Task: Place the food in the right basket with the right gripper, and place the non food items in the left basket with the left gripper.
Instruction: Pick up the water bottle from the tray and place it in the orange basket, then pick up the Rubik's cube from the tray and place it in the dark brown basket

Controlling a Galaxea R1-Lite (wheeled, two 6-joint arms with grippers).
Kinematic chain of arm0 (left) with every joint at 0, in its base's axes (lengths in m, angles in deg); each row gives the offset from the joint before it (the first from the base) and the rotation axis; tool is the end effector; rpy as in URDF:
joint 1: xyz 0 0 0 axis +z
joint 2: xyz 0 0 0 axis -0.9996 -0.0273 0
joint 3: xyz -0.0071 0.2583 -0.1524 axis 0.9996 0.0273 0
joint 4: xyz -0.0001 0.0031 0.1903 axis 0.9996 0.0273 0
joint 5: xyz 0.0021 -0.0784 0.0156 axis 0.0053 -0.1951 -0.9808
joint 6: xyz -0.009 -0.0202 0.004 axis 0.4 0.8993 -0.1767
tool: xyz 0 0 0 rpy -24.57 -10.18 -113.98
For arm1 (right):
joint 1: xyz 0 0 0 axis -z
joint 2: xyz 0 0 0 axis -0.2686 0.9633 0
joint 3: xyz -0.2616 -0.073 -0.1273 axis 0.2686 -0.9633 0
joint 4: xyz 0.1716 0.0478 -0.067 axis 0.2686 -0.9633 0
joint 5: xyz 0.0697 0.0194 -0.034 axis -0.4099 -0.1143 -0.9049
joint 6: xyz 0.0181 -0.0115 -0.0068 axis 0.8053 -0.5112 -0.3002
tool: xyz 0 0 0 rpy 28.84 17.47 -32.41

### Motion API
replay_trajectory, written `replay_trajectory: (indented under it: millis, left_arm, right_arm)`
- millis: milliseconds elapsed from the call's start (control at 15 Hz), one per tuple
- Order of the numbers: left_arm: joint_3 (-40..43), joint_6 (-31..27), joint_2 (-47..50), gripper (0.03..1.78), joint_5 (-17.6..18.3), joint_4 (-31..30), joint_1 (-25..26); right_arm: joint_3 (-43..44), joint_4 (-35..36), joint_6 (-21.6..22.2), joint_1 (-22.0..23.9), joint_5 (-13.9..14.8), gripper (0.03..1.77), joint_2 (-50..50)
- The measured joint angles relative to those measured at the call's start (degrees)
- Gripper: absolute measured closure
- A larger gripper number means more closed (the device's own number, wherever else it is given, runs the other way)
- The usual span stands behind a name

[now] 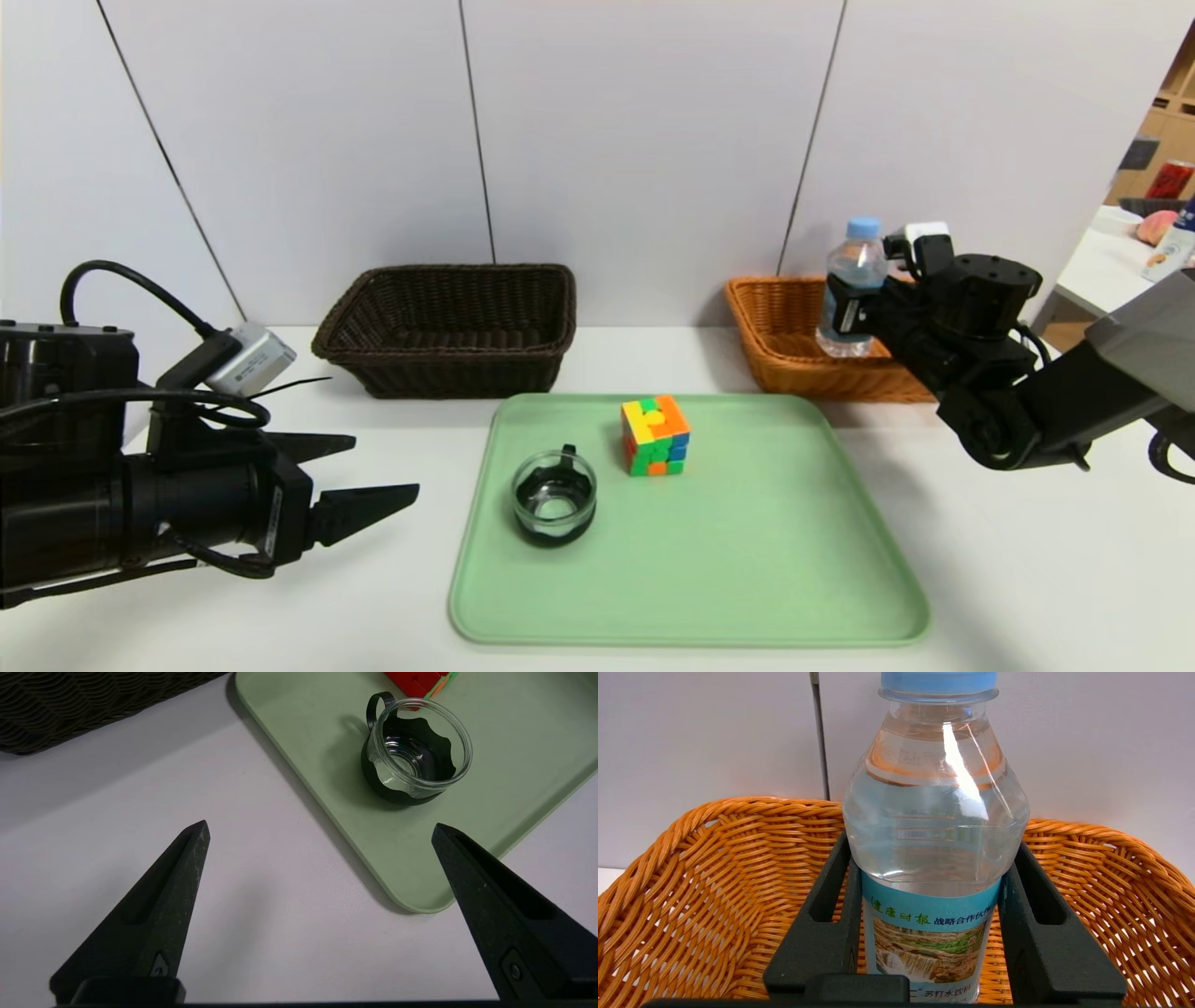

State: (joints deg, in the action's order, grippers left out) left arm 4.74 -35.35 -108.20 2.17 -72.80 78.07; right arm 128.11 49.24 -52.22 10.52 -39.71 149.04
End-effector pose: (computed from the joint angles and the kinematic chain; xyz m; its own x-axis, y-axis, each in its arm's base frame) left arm 0.1948 -0.0462 0.1735 0.6830 -0.5910 -0.4293 0.6010 0.7887 -0.1295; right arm 0.4106 0.0341 0.1282 0.9985 -0.0065 0.0543 0.0109 0.9967 -0.0810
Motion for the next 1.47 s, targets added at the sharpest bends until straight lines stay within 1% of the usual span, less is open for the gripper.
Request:
replay_trajectory:
  millis: [400, 467, 667, 867, 1133, 1467]
  left_arm:
    - [-0.2, 0.0, -0.9, 0.12, -0.1, -0.2, 0.0]
    - [-0.2, 0.0, -1.0, 0.12, -0.1, -0.6, 0.0]
    - [-0.1, 0.0, -1.2, 0.12, -0.1, -1.1, 0.0]
    - [0.0, -0.1, -1.3, 0.12, -0.1, -1.1, 0.0]
    - [-0.1, -0.1, -1.2, 0.12, -0.1, -1.1, 0.0]
    - [0.0, 0.0, -0.6, 0.12, -0.1, -1.2, 0.0]
  right_arm:
    - [-0.9, 0.1, 0.1, 0.0, -0.1, 0.98, 0.0]
    - [-1.3, 0.1, 0.1, -0.1, -0.1, 0.86, 0.0]
    - [-1.5, 0.9, 0.2, -0.1, -0.2, 0.61, -0.2]
    - [-1.6, 0.9, 0.2, -0.1, -0.2, 0.44, -0.4]
    - [-3.2, 0.5, 0.2, -0.1, -0.3, 0.31, -2.5]
    - [-8.1, -2.4, 0.0, -0.1, -0.7, 0.20, -8.2]
